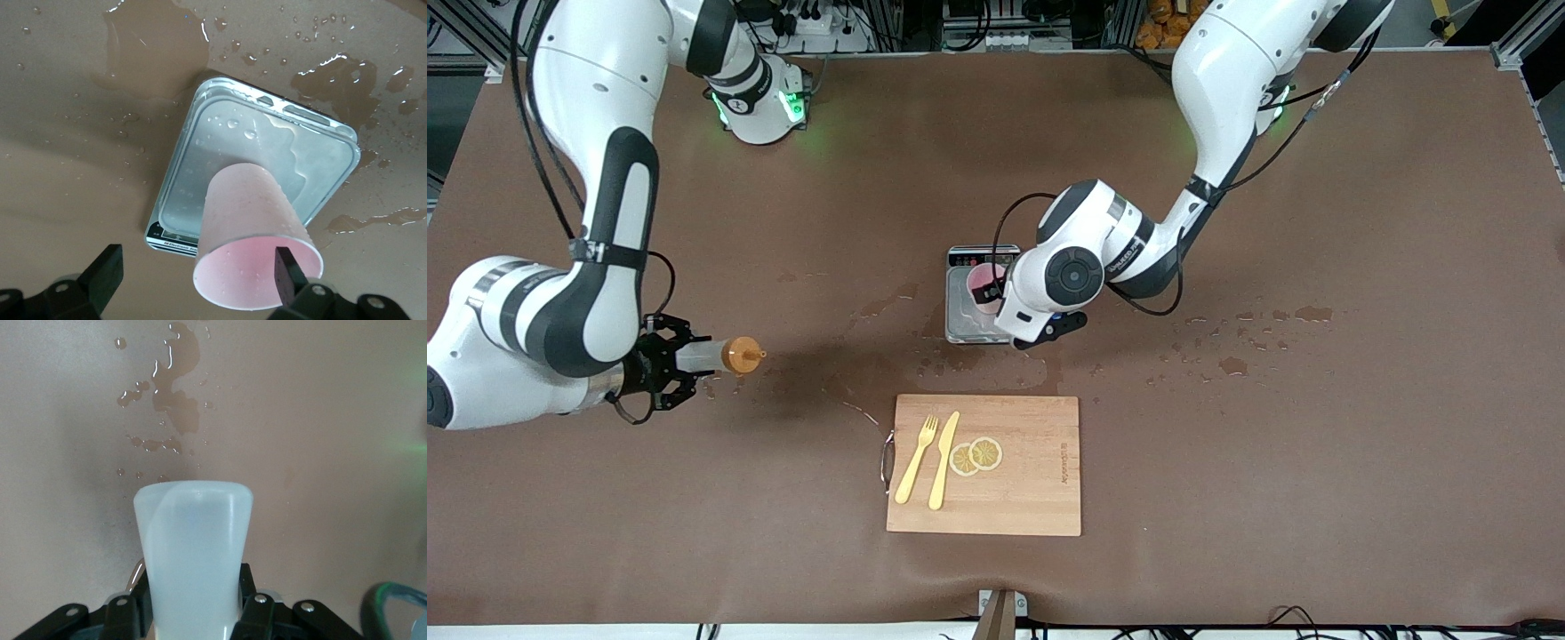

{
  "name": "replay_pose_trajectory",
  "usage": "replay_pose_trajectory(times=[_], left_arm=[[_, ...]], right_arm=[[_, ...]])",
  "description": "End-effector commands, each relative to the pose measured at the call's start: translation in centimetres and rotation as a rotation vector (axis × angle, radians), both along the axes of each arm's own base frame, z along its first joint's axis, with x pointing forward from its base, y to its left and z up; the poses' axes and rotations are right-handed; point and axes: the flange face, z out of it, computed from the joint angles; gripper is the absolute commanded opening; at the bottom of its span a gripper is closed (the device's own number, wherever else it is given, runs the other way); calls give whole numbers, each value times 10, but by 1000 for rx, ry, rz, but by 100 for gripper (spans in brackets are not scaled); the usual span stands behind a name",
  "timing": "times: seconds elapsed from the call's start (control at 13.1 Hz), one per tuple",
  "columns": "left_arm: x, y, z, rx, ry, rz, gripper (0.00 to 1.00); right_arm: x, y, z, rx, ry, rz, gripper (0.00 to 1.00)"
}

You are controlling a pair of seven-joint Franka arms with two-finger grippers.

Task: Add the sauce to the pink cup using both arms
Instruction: 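Lift the sauce bottle with the right gripper toward the pink cup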

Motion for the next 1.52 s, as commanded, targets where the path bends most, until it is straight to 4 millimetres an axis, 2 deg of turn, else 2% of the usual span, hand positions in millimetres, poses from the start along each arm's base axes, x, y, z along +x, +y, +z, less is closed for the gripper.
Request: replay_pose_trajectory(times=[0.0,0.15,0.3,0.46,0.61,0.69,0.76,0.99,1.14,1.22,1.29,1.45], left_arm=[[3,6,20,30,-5,-2,100],[4,21,36,38,27,-72,100],[13,43,54,25,35,-132,100],[23,70,70,31,23,-241,100],[27,90,85,108,-15,-321,100],[32,105,85,132,-17,-378,100],[37,120,90,150,-20,-442,100],[53,180,97,180,-14,-460,100],[44,205,93,192,13,-465,100],[38,210,91,200,24,-463,100],[30,215,89,212,36,-465,100],[19,241,91,225,49,-440,100]], right_arm=[[-9,12,10,-44,23,-15,52],[-13,37,12,-109,36,-15,52],[-16,63,9,-165,48,-21,52],[-23,97,9,-252,49,-26,51],[-32,129,9,-324,53,-40,51],[-38,145,9,-377,54,-42,51],[-46,168,9,-424,52,-45,51],[-80,239,9,-489,72,-42,51],[-100,272,12,-520,79,-50,51],[-112,286,11,-539,94,-40,51],[-122,295,11,-578,102,-28,50],[-141,315,10,-629,118,-20,46]])
